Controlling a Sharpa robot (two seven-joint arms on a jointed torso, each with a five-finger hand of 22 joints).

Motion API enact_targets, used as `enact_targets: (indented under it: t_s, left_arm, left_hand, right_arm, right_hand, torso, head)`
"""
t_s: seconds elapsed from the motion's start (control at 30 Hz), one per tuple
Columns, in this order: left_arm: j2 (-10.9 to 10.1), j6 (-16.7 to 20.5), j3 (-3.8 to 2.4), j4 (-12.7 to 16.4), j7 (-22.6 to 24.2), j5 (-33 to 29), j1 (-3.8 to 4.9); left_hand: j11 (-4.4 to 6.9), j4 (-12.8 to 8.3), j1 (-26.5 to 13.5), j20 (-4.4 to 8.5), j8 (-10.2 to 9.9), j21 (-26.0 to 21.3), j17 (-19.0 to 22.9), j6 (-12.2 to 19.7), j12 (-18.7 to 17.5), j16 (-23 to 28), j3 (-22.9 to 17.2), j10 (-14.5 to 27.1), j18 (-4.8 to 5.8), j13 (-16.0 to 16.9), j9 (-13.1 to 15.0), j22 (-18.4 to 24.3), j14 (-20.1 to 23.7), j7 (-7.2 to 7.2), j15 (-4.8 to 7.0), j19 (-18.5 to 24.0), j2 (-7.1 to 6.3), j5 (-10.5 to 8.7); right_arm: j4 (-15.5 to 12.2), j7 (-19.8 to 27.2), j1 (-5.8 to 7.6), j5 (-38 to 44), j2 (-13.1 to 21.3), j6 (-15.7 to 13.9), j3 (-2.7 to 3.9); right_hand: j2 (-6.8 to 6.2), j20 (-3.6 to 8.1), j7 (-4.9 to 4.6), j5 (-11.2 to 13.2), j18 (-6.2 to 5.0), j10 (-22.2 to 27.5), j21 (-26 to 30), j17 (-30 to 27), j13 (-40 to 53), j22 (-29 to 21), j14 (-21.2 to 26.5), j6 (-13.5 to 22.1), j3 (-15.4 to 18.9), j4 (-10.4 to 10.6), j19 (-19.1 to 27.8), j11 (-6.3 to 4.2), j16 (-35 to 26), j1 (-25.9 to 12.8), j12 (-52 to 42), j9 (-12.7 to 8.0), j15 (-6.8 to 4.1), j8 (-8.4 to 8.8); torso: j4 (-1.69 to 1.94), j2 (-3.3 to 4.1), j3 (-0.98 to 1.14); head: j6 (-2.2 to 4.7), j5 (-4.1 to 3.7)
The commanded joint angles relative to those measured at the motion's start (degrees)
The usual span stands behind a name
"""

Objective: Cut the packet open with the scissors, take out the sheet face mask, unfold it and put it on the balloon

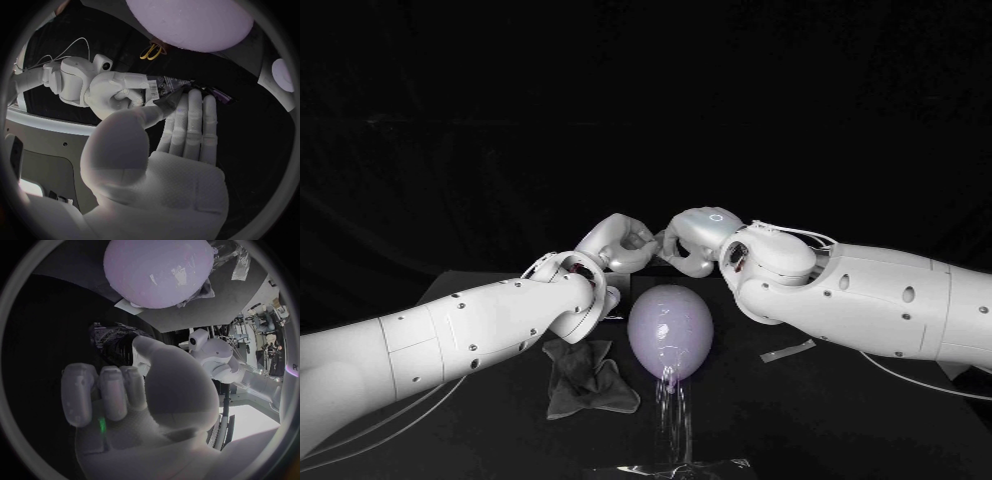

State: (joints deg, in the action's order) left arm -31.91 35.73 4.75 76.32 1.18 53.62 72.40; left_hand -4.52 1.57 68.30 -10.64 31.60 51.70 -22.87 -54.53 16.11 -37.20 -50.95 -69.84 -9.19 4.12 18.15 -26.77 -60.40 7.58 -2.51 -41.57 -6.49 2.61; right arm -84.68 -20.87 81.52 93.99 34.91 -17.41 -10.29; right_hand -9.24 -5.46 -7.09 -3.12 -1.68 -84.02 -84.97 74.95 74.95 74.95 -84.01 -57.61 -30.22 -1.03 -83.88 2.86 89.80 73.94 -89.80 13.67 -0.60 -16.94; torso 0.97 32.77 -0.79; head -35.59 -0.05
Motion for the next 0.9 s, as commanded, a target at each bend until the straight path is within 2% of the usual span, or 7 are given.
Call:
enact_targets:
  t_s: [0.03, 0.17, 0.2, 0.27, 0.37, 0.57, 0.9]
  left_arm:
    - [0.21, 1.13, -0.26, 0.72, 2.84, -0.5, 0.28]
    - [0.18, 1.03, -0.26, 0.96, 2.91, -0.59, 0.28]
    - [0.18, 1.02, -0.27, 1.0, 2.91, -0.6, 0.28]
    - [0.13, 0.96, -0.27, 1.1, 2.92, -0.62, 0.28]
    - [0.06, 0.9, -0.27, 1.18, 2.92, -0.65, 0.28]
    - [-0.12, 0.8, -0.27, 1.2, 2.83, -0.67, 0.28]
    - [-0.28, 0.38, -0.27, 0.99, 2.61, -0.68, 0.28]
  left_hand:
    - [0.01, 0.32, 0.35, -0.01, 0.56, 0.25, -0.09, -0.39, -0.22, 0.18, -0.03, -0.28, -0.99, 0.03, 2.47, 0.05, -0.1, -0.06, 0.35, 0.48, 0.76, 0.14]
    - [0.01, 0.33, 0.35, -0.02, 0.56, 0.26, -0.09, -0.39, -0.22, 0.18, -0.03, -0.28, -0.99, 0.04, 2.47, 0.05, -0.09, -0.06, 0.35, 0.48, 0.77, 0.14]
    - [0.01, 0.34, 0.35, -0.02, 0.57, 0.26, -0.09, -0.39, -0.23, 0.18, -0.02, -0.28, -0.99, 0.04, 2.48, 0.05, -0.09, -0.06, 0.35, 0.5, 0.79, 0.14]
    - [0.01, 0.34, 0.35, -0.02, 0.57, 0.26, -0.09, -0.39, -0.23, 0.18, -0.02, -0.28, -0.99, 0.04, 2.48, 0.05, -0.09, -0.06, 0.35, 0.5, 0.79, 0.14]
    - [0.01, 0.34, 0.35, -0.02, 0.57, 0.26, -0.09, -0.39, -0.23, 0.18, -0.02, -0.28, -0.99, 0.04, 2.48, 0.05, -0.09, -0.06, 0.35, 0.5, 0.79, 0.14]
    - [0.01, 0.34, 0.35, -0.02, 0.57, 0.26, -0.09, -0.39, -0.23, 0.18, -0.02, -0.28, -0.99, 0.04, 2.48, 0.05, -0.09, -0.06, 0.35, 0.5, 0.79, 0.14]
    - [0.02, 0.35, 0.39, -0.03, 0.59, 0.28, -0.1, -0.38, -0.25, 0.18, -0.01, -0.27, -0.99, 0.04, 2.5, 0.03, -0.07, -0.08, 0.35, 0.54, 0.83, 0.14]
  right_arm:
    - [0.32, 0.69, -0.19, 0.9, -0.23, 2.87, -0.19]
    - [0.56, 1.19, -0.19, 1.04, -0.46, 2.18, -0.21]
    - [0.59, 1.3, -0.19, 1.11, -0.48, 1.98, -0.21]
    - [0.7, 1.66, -0.19, 1.34, -0.54, 1.07, -0.22]
    - [0.8, 2.15, -0.19, 1.89, -0.53, -0.46, -0.22]
    - [0.67, 2.69, -0.21, 2.75, -0.18, -3.85, -0.22]
    - [-0.84, 3.65, -0.24, 3.39, 1.3, -9.52, -0.21]
  right_hand:
    - [0.85, 0.13, 0.01, 0.34, 0.2, -5.98, -0.08, 15.05, 15.05, 12.14, -5.99, -0.56, -0.09, 0.37, -2.14, -0.31, 0.2, -0.17, -0.2, 0.09, -0.24, -0.28]
    - [1.56, 0.25, 0.36, 0.34, 0.25, -5.98, -0.24, 15.05, 15.05, 12.25, -5.99, -1.52, -0.26, 0.56, -2.28, -0.58, 0.2, -0.02, -0.2, 0.31, -0.43, -0.58]
    - [2.18, 0.35, 0.77, 0.34, 0.27, -5.98, -0.29, 15.05, 15.05, 12.29, -5.99, -2.61, -0.46, 0.52, -2.32, -0.9, 0.2, 0.34, -0.2, 0.61, -0.65, -1.13]
    - [2.35, 0.43, 0.97, 0.34, 0.27, -5.98, -0.32, 15.05, 15.05, 12.32, -5.99, -3.04, -0.45, 0.48, -2.35, -1.06, 0.2, 0.47, -0.2, 0.75, -0.78, -1.35]
    - [3.42, 0.98, 2.43, 0.37, 0.38, -5.98, -0.7, 15.05, 15.05, 12.56, -5.99, -5.12, -0.34, 0.21, -2.66, -2.22, 0.2, 1.15, -0.2, 1.86, -1.77, -3.08]
    - [4.46, 1.53, 2.86, 0.33, 0.54, -5.98, -1.21, 15.05, 15.05, 12.88, -5.99, -5.64, -0.47, 0.66, -3.09, -2.75, 0.2, 0.89, -0.2, 2.66, -2.27, -4.09]
    - [4.73, 2.01, 3.26, 0.33, 0.63, -5.98, -1.5, 15.05, 15.05, 13.08, -5.99, -5.91, -0.6, 0.76, -3.34, -3.14, 0.2, 0.64, -0.2, 3.64, -2.66, -5.18]
  torso:
    - [0.05, 0.0, -0.01]
    - [0.03, -0.01, -0.01]
    - [0.03, -0.01, -0.01]
    - [0.04, 0.01, 0.0]
    - [0.03, 0.03, 0.01]
    - [0.03, 0.02, 0.02]
    - [0.0, 0.0, 0.01]
  head:
    - [-0.07, -0.08]
    - [-0.09, -0.05]
    - [-0.09, -0.05]
    - [-0.07, -0.08]
    - [-0.13, -0.07]
    - [-0.15, -0.03]
    - [-0.16, -0.06]
